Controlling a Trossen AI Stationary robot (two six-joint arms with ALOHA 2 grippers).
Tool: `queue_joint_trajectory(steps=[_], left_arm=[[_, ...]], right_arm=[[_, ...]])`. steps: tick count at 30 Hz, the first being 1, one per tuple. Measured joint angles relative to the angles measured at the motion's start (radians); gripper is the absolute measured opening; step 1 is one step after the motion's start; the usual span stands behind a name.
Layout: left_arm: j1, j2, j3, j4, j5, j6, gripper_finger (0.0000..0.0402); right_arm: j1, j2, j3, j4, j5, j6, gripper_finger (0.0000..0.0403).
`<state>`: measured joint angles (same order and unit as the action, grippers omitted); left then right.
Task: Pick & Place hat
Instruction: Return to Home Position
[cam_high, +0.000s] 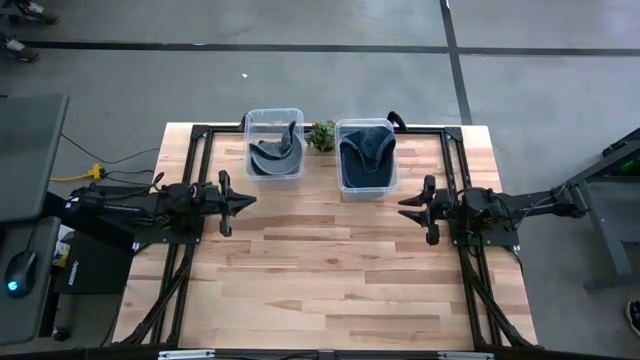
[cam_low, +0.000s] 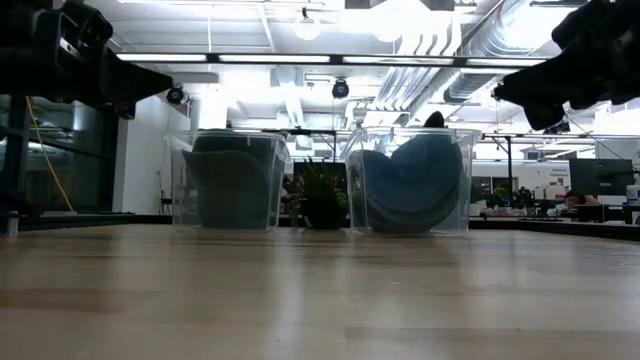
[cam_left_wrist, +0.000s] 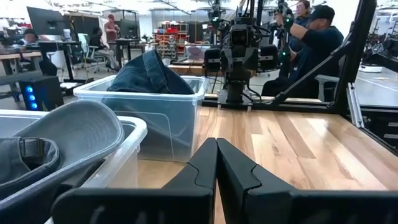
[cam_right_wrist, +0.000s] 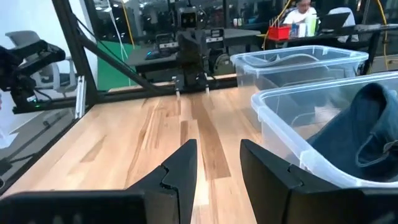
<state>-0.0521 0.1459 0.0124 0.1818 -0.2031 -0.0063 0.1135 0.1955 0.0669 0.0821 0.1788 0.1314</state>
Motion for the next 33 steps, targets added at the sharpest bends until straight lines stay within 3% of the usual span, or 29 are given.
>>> queue_joint_trajectory(steps=[7,16,33], left_arm=[[0.000,0.000,0.000,-0.011,0.039,-0.051,0.0001],[0.000,0.000,0.000,-0.103,0.012,-0.052,0.0001],[0.000,0.000,0.002,-0.154,0.030,-0.078,0.0001]], right_arm=[[0.000,0.001,0.000,-0.042,0.017,-0.021,0.0117],[0.000,0.000,0.000,-0.041,0.106,-0.027,0.0117],[0.000,0.000,0.000,-0.041,0.100,-0.027,0.0117]])
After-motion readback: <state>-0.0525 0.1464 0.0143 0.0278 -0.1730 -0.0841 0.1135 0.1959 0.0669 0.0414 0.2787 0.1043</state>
